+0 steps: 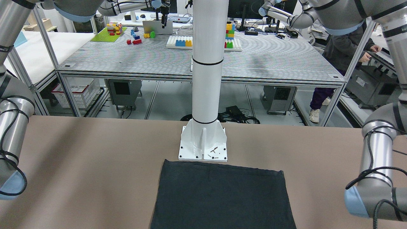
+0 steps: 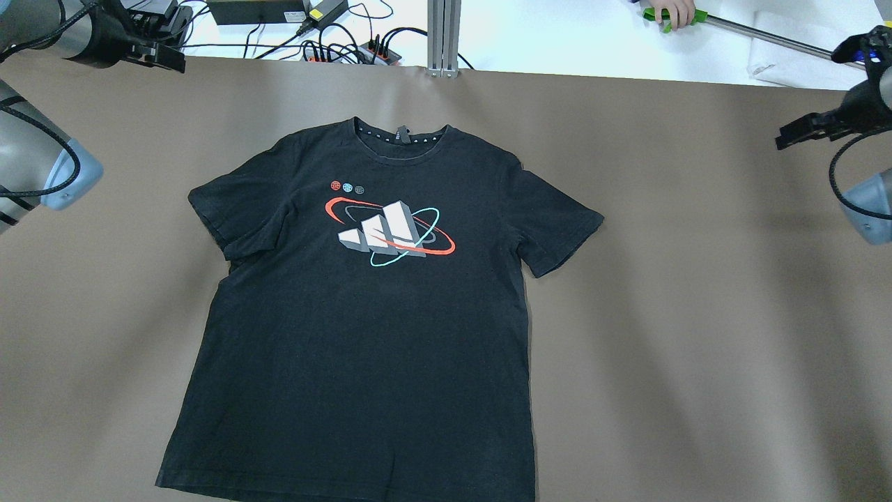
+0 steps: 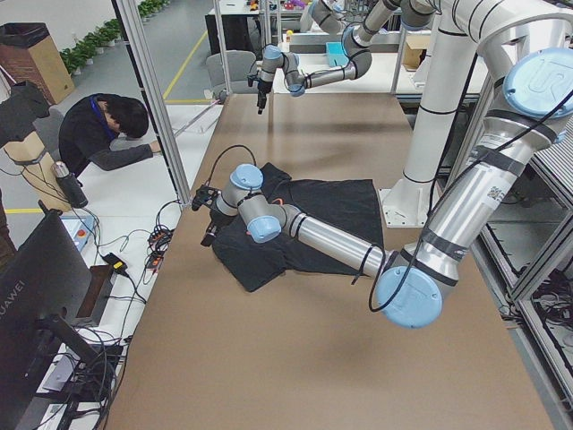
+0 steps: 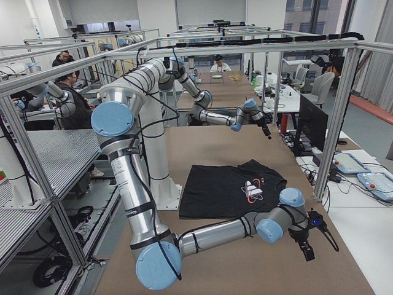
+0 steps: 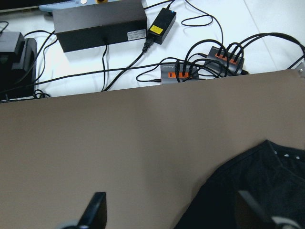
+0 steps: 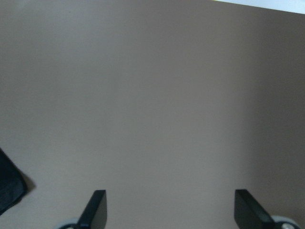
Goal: Fold clothes
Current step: 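Move the right gripper toward the sleeve nearest it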
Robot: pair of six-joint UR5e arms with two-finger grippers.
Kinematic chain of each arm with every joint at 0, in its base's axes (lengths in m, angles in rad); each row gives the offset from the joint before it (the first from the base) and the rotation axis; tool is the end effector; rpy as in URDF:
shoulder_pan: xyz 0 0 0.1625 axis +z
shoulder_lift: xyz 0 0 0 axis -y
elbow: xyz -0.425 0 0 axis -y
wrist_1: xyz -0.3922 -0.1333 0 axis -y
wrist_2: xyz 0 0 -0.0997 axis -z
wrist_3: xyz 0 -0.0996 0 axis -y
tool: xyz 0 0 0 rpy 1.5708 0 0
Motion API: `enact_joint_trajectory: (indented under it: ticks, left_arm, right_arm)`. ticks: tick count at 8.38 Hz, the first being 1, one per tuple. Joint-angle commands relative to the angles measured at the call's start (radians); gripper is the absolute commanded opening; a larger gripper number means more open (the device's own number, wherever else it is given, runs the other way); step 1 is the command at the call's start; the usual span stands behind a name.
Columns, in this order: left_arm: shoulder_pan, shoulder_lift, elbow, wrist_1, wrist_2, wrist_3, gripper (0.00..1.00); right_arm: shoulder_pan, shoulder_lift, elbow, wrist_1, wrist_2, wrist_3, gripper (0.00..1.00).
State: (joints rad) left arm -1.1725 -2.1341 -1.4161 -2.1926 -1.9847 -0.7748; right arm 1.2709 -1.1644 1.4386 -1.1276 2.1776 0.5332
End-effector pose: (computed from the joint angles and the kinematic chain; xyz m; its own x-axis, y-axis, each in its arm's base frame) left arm 0.1919 -0.6964 0.3274 0.6470 0.1492 -0.7477 0.3542 0.8096 0.4680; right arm -0.1262 -0.6670 0.4428 0.6936 -0.1515 0.7042 -0.1509 0.9254 0.3478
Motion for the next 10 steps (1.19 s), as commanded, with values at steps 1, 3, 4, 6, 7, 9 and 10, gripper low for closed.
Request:
enact_joint_trajectory:
  ticks: [1,3,4,6,7,9,10]
  left_arm:
    - [0.001,-0.047,0.132,-0.148,-0.029,-0.052,0.95]
    - [0.001,-0.079,0.180,-0.168,-0.028,-0.063,0.95]
    - [0.001,-0.079,0.180,-0.167,-0.028,-0.063,0.95]
    - [0.001,-0.081,0.186,-0.168,-0.028,-0.064,0.95]
    - [0.001,-0.081,0.186,-0.168,-0.028,-0.064,0.95]
    - [0.001,-0.081,0.187,-0.168,-0.028,-0.069,0.95]
    - [0.001,-0.082,0.187,-0.168,-0.028,-0.069,0.95]
  right_arm:
    - [-0.080,0.014,-0.001,0.092,0.002,0.103,0.94]
    - [-0.128,0.043,-0.055,0.173,-0.004,0.174,0.94]
    - [-0.152,0.063,-0.107,0.236,-0.013,0.204,0.94]
    - [-0.232,0.100,-0.142,0.285,-0.117,0.273,0.94]
    - [-0.254,0.103,-0.145,0.287,-0.133,0.277,0.94]
    - [-0.297,0.103,-0.153,0.301,-0.163,0.290,0.94]
    - [-0.307,0.103,-0.168,0.330,-0.176,0.321,0.94]
